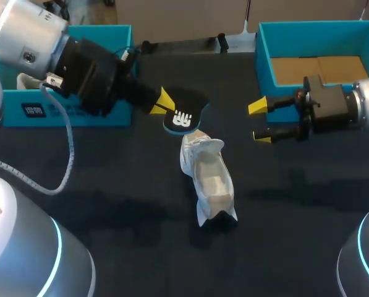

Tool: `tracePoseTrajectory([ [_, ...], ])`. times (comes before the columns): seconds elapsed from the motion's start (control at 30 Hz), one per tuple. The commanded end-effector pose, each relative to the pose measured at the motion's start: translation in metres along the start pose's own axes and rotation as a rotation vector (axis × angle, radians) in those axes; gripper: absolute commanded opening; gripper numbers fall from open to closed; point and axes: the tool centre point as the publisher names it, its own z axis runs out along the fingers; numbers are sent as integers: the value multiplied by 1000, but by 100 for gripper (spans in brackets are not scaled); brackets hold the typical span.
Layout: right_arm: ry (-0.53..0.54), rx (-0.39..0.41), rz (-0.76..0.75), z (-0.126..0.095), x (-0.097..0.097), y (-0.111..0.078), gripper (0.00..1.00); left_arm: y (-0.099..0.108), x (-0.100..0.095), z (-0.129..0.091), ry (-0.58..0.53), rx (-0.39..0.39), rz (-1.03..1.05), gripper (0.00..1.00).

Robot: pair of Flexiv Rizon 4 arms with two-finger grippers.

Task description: Take the shoe out of the shoebox, open the shoe tongue, remove and reinsert the insole, then place the shoe into the shoebox

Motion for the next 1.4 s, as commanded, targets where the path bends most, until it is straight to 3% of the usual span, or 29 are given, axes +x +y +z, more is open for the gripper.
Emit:
tracePoseTrajectory([
  [0.03, -2, -2, 0, 1, 0, -1, 100, -1, -1, 0, 3, -4, -1, 0],
  [0.57, -2, -2, 0, 1, 0, -1, 100, -1, -1, 0, 3, -4, -1, 0],
  [0.63, -2, -2, 0, 1, 0, -1, 100, -2, 1, 6, 44, 15, 51, 0],
  [0.77, -2, -2, 0, 1, 0, -1, 100, 5, 7, 13, 69, -42, 174, 0],
  [1.1, 67, 0, 30, 9, 6, 10, 100, 24, 20, 21, -25, -142, 340, 0],
  [1.27, 75, -8, 49, 11, 11, 15, 100, 27, 22, 31, -6, -171, 357, 0],
  [1.4, 75, -8, 49, 11, 11, 15, 100, 27, 20, 31, -16, -149, 334, 0],
])
